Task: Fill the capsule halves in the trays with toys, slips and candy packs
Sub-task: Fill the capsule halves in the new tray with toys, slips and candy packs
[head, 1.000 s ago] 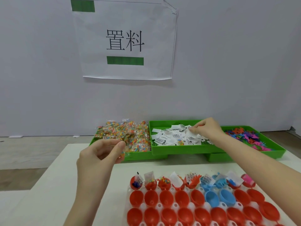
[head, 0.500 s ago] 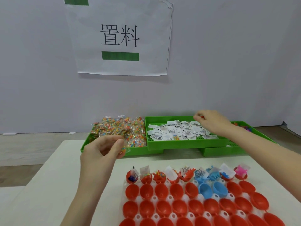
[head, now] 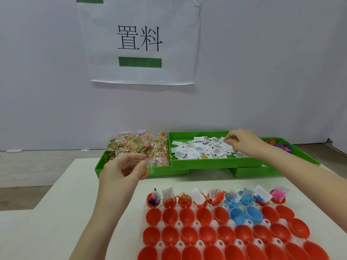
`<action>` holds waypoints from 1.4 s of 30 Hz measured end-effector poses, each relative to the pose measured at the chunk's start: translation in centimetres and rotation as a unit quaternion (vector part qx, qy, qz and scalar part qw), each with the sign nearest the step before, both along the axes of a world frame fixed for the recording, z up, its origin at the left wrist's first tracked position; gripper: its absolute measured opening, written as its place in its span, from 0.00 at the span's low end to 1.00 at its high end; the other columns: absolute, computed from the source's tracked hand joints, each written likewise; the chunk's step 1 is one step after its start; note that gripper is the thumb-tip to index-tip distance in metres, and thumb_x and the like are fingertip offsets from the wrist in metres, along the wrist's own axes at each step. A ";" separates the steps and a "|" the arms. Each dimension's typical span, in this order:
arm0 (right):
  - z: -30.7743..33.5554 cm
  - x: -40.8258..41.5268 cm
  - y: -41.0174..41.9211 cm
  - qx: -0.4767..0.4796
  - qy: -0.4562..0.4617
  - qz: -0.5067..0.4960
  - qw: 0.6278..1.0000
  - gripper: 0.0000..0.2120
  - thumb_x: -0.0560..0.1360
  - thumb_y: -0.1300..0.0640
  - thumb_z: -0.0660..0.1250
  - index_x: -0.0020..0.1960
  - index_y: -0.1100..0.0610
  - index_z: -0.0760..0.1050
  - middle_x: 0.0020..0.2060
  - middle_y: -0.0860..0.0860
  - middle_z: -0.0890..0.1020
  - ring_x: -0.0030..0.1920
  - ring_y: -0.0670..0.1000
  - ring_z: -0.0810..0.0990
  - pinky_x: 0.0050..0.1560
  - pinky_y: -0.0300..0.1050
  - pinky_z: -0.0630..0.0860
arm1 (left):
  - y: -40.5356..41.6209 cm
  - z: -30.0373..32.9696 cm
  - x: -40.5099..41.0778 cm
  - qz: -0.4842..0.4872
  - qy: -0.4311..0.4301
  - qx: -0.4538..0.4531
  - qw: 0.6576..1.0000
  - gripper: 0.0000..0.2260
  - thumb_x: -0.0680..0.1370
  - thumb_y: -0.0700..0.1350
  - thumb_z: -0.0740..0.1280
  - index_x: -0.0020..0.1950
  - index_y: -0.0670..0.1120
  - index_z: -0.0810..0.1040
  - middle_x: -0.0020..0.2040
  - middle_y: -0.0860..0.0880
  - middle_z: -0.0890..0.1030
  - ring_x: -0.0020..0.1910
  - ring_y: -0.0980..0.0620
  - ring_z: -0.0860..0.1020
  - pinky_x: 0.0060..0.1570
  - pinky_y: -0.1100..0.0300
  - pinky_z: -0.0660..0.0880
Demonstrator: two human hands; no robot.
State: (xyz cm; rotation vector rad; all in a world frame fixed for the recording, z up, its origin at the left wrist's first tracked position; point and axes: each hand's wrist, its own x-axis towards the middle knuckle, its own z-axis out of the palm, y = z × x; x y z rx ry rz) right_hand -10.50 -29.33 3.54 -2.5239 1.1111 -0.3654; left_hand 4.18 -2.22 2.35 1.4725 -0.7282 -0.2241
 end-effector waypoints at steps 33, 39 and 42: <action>1.8 1.4 20.3 0.114 -0.207 0.242 0.941 0.11 0.66 0.64 0.72 0.48 0.54 0.80 0.36 0.52 0.81 0.30 0.40 0.73 0.34 0.31 0.71 | 3.9 0.3 -6.4 -0.101 0.163 -0.021 0.981 0.07 0.74 0.42 0.66 0.42 0.43 0.83 0.34 0.46 0.84 0.33 0.54 0.83 0.32 0.70 0.75; 2.1 1.2 20.3 0.229 -0.217 0.252 0.915 0.16 0.66 0.69 0.72 0.47 0.50 0.77 0.39 0.48 0.81 0.35 0.41 0.79 0.42 0.34 0.77 | 4.4 -0.1 -6.1 -0.059 0.160 -0.026 0.985 0.04 0.71 0.45 0.70 0.41 0.47 0.83 0.35 0.46 0.84 0.36 0.50 0.83 0.37 0.65 0.79; 2.1 1.1 20.5 0.244 -0.219 0.259 0.908 0.15 0.70 0.67 0.70 0.51 0.49 0.78 0.40 0.44 0.82 0.39 0.37 0.79 0.45 0.32 0.77 | 4.5 -0.5 -5.7 -0.028 0.142 -0.027 0.989 0.03 0.71 0.44 0.71 0.41 0.47 0.84 0.35 0.47 0.84 0.36 0.51 0.83 0.40 0.63 0.80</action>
